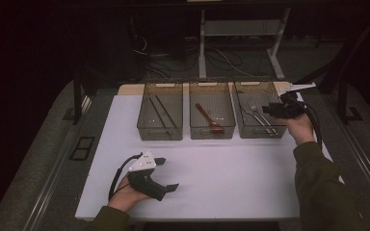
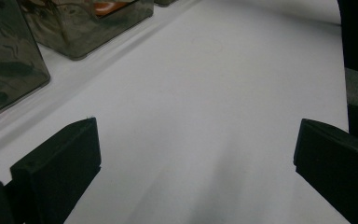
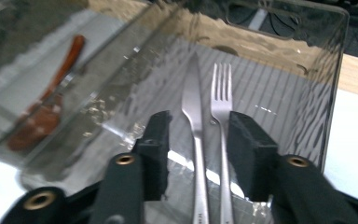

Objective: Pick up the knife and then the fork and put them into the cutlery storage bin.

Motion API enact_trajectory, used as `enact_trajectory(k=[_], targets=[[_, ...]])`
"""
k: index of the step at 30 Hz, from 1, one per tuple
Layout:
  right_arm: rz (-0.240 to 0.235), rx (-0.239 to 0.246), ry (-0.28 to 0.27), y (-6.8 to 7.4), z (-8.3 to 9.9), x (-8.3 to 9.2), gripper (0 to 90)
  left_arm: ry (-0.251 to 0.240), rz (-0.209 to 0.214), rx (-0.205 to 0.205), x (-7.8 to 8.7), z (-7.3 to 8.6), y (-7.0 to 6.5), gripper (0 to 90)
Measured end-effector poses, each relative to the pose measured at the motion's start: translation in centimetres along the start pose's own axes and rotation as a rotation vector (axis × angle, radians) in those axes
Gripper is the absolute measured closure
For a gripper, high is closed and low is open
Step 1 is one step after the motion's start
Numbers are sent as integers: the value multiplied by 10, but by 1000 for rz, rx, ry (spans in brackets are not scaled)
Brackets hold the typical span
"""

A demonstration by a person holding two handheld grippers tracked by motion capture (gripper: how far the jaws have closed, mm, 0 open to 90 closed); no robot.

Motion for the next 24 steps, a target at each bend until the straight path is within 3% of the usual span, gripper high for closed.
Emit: enact_trajectory(k=[10, 18, 24], targets=[[-53, -13, -66, 11, 0, 23, 396, -10, -4, 10, -1, 0, 0, 0], [-101, 10, -92, 26, 4, 35, 338, -13, -5, 8, 0, 0, 0, 0], [-108, 29, -111, 37, 10, 42, 306, -8, -6, 5, 0, 0, 1, 0]])
Point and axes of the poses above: each handheld gripper's, and its own axes: x roughly backward along the jaws, z roughly out of its underside, y roughly to its left, the point moved 3 cm from there along -x, roughly forward along the jaws, and after that the axes turned 3 degrees about z, right-handed, at the moved point
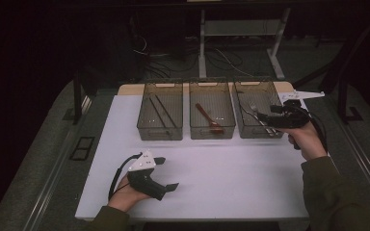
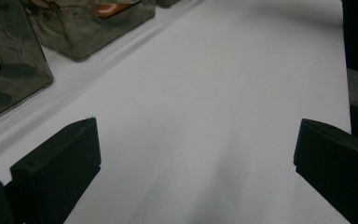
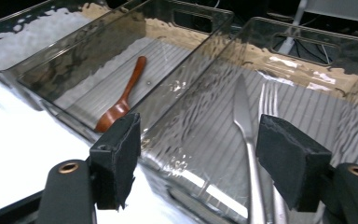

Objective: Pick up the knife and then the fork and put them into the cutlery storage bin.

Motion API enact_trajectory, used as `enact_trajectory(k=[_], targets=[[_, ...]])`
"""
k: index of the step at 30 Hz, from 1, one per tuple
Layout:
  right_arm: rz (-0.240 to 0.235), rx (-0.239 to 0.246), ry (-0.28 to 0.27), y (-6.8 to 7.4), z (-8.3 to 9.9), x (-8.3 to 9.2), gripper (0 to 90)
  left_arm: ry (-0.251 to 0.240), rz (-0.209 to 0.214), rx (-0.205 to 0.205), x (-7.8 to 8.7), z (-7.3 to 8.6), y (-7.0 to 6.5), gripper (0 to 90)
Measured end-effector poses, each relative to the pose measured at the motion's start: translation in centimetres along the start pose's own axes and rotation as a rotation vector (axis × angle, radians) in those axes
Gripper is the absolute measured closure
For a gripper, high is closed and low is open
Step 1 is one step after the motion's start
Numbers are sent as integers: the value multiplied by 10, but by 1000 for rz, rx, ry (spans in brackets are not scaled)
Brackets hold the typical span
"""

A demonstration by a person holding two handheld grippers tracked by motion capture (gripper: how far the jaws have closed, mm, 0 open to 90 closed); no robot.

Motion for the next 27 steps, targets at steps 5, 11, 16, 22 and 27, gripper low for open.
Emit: enact_trajectory(k=[5, 11, 16, 22, 27], targets=[[-25, 16, 4, 10, 8, 2, 292, 1, 0, -1, 0, 0, 0, 0], [-35, 37, 2, 23, 20, 4, 279, 0, 0, 2, 0, 0, 0, 0], [-49, 51, -7, 33, 29, 7, 265, 0, -1, 3, 0, 0, 0, 0], [-78, 46, -12, 42, 39, 10, 243, 0, -1, 2, 0, 0, 0, 0], [-86, 53, -11, 48, 47, 12, 233, 1, 1, 2, 0, 0, 0, 0]])
Point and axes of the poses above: each handheld gripper's, and its own axes: x roughly backward along the jaws, z roughly out of its underside, y roughly to its left, the point moved 3 cm from there along -x, roughly forward along the jaws, and after that the axes turned 3 degrees about z, right-handed, at the moved point
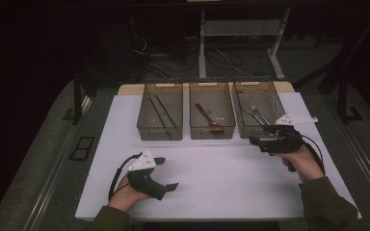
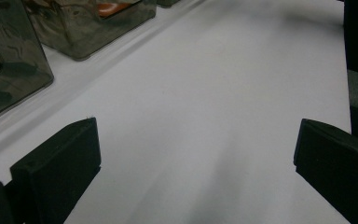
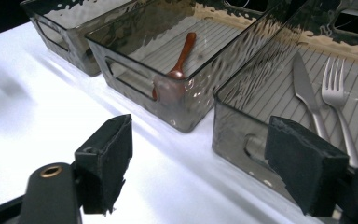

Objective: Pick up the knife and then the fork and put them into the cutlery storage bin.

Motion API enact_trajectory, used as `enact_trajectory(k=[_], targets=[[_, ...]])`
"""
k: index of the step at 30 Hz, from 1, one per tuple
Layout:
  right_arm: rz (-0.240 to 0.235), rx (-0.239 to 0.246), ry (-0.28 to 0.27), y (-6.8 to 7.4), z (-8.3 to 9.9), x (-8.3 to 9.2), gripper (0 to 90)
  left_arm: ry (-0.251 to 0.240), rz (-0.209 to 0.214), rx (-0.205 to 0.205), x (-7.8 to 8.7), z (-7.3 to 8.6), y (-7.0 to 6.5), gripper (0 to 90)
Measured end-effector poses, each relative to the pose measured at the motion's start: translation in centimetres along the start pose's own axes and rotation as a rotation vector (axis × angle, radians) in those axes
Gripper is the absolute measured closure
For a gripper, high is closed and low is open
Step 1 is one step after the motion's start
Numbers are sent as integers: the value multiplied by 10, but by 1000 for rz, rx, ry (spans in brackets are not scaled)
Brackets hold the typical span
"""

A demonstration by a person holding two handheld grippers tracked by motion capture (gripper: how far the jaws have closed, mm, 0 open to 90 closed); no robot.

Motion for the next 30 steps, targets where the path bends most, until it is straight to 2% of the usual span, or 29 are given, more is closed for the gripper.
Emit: enact_trajectory(k=[10, 21, 30], targets=[[-21, 17, 3, 16, 18, 2, 208, -3, 1, 1, 0, 0, 0, 0], [-39, 20, 2, 25, 41, 10, 207, -4, 0, 0, 0, -1, 0, 0], [-53, 2, 4, 30, 58, 19, 204, -9, 1, 3, 0, -1, 0, 0]])
Point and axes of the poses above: each handheld gripper's, and its own axes: x roughly backward along the jaws, z roughly out of its underside, y roughly to its left, the point moved 3 cm from there along -x, roughly forward along the jaws, and after that the axes turned 3 degrees about z, right-handed, at the moved point
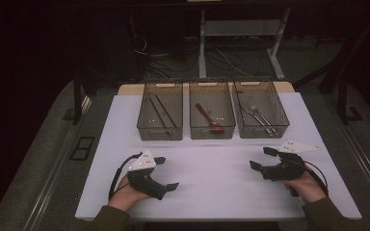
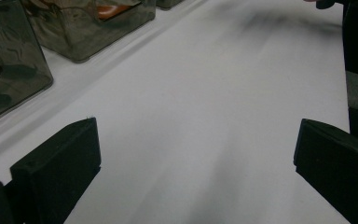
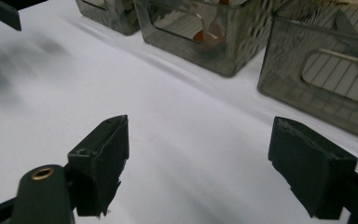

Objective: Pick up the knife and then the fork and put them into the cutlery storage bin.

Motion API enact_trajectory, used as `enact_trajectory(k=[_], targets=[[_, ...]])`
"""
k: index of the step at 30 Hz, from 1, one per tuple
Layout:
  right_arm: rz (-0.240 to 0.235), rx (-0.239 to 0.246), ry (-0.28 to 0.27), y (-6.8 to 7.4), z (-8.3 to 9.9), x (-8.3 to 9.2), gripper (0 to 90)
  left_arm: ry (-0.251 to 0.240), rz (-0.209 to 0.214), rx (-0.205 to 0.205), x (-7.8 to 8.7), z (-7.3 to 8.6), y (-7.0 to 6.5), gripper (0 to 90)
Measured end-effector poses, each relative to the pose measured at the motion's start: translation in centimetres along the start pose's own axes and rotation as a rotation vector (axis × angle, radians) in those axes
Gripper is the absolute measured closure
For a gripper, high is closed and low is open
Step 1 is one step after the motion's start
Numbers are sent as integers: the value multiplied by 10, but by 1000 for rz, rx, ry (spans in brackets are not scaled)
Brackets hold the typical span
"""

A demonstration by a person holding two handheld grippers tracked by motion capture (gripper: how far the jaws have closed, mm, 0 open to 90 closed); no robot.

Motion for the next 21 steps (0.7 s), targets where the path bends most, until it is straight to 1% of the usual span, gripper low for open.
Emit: enact_trajectory(k=[4, 10, 17, 19, 21], targets=[[-6, 3, 3, 2, 7, 3, 199, 5, 1, -6, 0, 0, 0, 0], [-8, -6, 8, 4, 14, 6, 191, 5, 1, -6, 0, 0, 0, 0], [-13, 21, 25, 11, 22, 8, 177, 7, 0, -6, 0, 0, 0, 0], [-15, 17, 31, 11, 24, 8, 177, 6, 2, -6, 0, 0, 0, 0], [-14, 23, 35, 12, 26, 8, 177, 7, 1, -6, 0, 0, 0, 0]])
Point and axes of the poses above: each handheld gripper's, and its own axes: x roughly backward along the jaws, z roughly out of its underside, y roughly to its left, the point moved 3 cm from there along -x, roughly forward along the jaws, and after that the axes turned 3 degrees about z, right-handed, at the moved point
